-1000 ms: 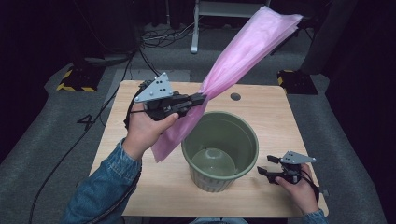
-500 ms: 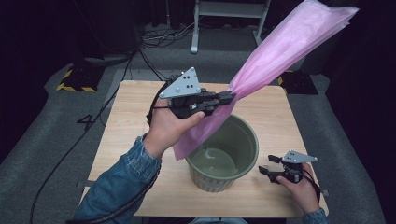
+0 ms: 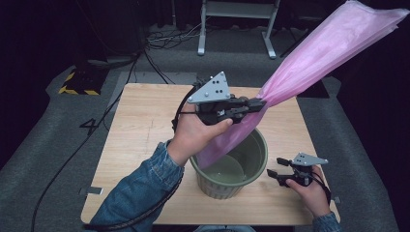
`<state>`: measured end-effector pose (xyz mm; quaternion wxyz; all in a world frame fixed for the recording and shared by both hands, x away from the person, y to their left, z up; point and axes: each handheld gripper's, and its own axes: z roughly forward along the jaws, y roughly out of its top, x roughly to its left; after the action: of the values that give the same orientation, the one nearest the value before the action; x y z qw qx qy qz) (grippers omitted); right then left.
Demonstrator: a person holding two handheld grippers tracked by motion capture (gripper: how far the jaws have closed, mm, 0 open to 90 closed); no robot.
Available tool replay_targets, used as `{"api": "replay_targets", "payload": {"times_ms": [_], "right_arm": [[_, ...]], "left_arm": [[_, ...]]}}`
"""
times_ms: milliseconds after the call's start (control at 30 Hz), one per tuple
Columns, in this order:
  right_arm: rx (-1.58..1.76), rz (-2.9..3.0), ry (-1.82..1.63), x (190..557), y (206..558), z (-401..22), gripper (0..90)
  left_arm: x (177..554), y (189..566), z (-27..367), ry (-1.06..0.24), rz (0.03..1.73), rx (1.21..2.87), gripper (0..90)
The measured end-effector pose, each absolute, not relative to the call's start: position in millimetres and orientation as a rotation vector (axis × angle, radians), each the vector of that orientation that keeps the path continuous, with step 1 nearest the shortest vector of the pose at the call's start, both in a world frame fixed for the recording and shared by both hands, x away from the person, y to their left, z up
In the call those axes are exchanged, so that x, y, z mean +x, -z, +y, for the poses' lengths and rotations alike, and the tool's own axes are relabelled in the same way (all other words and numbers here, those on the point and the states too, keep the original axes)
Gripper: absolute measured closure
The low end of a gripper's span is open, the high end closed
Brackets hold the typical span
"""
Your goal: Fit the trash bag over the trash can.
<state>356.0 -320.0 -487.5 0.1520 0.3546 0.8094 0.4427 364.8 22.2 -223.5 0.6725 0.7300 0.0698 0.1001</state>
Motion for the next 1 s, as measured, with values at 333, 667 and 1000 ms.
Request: {"api": "replay_targets", "payload": {"times_ms": [333, 667, 1000], "right_arm": [[1.0, 2.331, -1.286, 361.4, 484.5, -316.0, 30.3], [0.99, 2.316, -1.28, 359.2, 479.0, -317.5, 30.3], [1.004, 2.246, -1.316, 354.8, 460.3, -326.7, 30.3]], "left_arm": [[373.9, 250.6, 15.3, -0.206, 0.192, 1.678, 89.2], [371.6, 274.1, 37.5, -0.222, 0.213, 1.722, 89.0], [367.0, 295.3, 66.1, -0.256, 0.243, 1.766, 88.8]]}}
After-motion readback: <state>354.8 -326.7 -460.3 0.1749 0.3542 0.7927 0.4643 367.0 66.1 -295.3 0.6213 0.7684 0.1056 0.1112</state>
